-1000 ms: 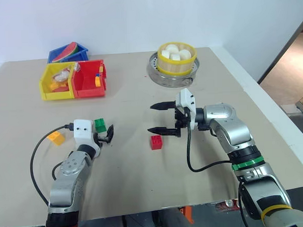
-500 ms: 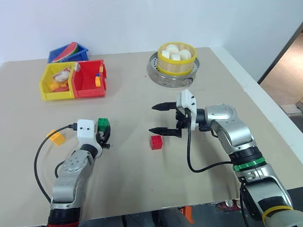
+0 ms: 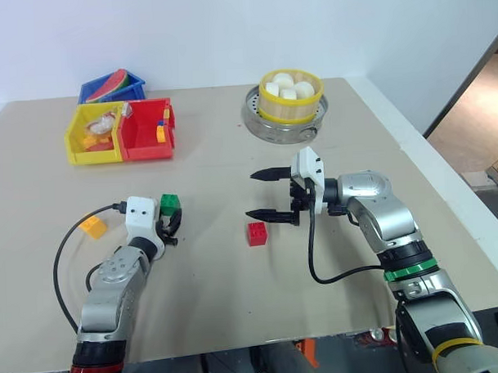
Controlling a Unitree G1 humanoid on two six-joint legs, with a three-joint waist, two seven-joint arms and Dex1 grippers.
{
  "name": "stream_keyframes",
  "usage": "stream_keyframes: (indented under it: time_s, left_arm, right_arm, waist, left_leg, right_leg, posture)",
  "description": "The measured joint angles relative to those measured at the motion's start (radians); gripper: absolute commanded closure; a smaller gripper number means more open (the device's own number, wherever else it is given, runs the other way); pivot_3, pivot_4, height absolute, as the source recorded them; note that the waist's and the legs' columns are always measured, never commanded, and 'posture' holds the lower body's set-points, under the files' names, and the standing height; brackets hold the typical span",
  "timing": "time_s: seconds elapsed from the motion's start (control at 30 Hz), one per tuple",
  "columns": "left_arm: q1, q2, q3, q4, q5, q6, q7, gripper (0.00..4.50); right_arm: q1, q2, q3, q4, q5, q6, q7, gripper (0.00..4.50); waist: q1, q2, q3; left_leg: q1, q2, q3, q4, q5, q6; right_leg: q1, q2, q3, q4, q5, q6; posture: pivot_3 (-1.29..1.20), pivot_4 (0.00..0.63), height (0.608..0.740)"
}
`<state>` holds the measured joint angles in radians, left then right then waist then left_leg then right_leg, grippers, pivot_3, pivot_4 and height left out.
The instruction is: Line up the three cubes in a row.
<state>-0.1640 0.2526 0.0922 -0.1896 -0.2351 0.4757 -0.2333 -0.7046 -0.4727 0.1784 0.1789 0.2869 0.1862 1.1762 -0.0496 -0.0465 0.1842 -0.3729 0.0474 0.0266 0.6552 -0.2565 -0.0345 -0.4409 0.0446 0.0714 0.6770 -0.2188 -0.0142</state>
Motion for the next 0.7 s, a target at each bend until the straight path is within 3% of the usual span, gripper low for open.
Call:
stream_keyframes:
  time_s: [0.07,0.4,0.57,0.7]
  left_arm:
    - [-0.002,0.000,0.006,0.005,-0.003,-0.002,-0.006,3.20]
    - [-0.007,0.003,0.006,0.024,-0.002,-0.021,-0.021,3.20]
    - [0.003,0.105,-0.031,0.013,-0.062,-0.055,-0.246,3.20]
    - [0.035,0.255,-0.097,-0.049,-0.123,-0.105,-0.523,3.20]
  right_arm:
    - [0.000,0.000,0.000,0.000,-0.001,-0.002,0.000,0.00]
    - [0.000,0.000,0.000,0.000,-0.012,-0.014,0.001,0.00]
    - [0.000,-0.003,0.000,-0.026,0.004,0.022,0.017,0.00]
    - [0.000,-0.030,0.000,-0.076,0.033,0.075,0.048,0.00]
  waist:
    - [0.000,0.000,0.000]
    - [0.001,0.000,0.000]
    - [0.000,0.000,0.000]
    - [0.000,0.000,0.000]
  left_leg:
    - [0.000,0.000,0.000,0.000,0.000,0.000]
    - [0.001,0.000,0.000,0.000,0.000,0.000]
    - [-0.001,0.000,0.000,0.000,0.000,-0.001]
    - [-0.001,0.000,0.000,-0.001,0.000,-0.001]
  right_leg:
    - [0.000,0.000,0.000,0.000,0.000,0.000]
    - [0.000,0.000,0.000,0.000,0.001,0.000]
    - [-0.001,0.001,0.000,0.000,0.000,0.000]
    - [-0.002,0.000,-0.001,-0.001,-0.001,-0.001]
  posture:
    - [0.00,0.150,0.740]
    - [0.00,0.150,0.740]
    - [0.00,0.150,0.740]
    - [0.00,0.150,0.740]
